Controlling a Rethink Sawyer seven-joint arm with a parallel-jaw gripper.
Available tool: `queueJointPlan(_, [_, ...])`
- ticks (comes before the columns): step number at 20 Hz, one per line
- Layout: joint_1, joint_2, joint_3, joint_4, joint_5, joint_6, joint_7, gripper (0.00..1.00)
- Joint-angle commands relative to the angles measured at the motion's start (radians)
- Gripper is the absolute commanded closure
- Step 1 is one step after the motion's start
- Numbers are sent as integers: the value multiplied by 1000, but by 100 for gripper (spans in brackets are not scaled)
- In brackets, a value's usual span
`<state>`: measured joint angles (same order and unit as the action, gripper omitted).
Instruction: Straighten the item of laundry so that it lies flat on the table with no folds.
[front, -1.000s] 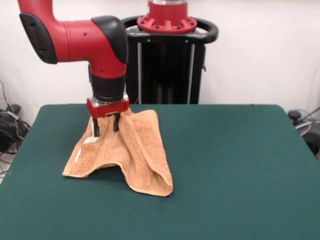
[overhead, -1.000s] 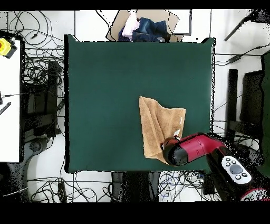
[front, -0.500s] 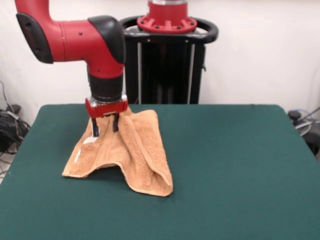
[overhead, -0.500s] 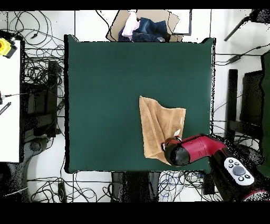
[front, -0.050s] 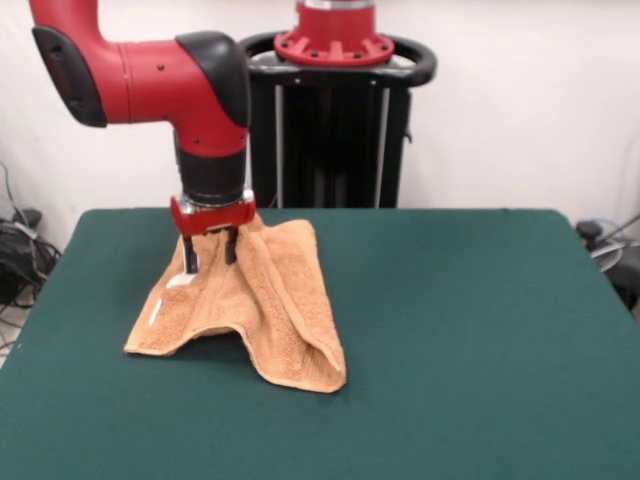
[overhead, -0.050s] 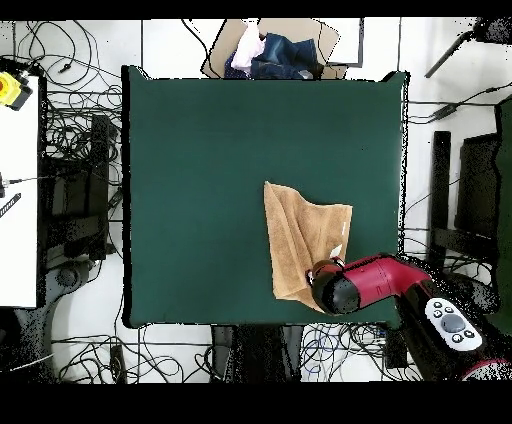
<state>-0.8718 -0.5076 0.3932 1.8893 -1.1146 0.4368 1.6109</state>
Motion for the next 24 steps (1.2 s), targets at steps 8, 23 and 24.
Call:
queueJointPlan(8, [128,230,-221,-403,-423,-94,231,0])
queueJointPlan(23, [179,189,-135,-348,-1031,108,663,0])
queueJointPlan(24, [184,190,-136,-347,-1033,116,677,0])
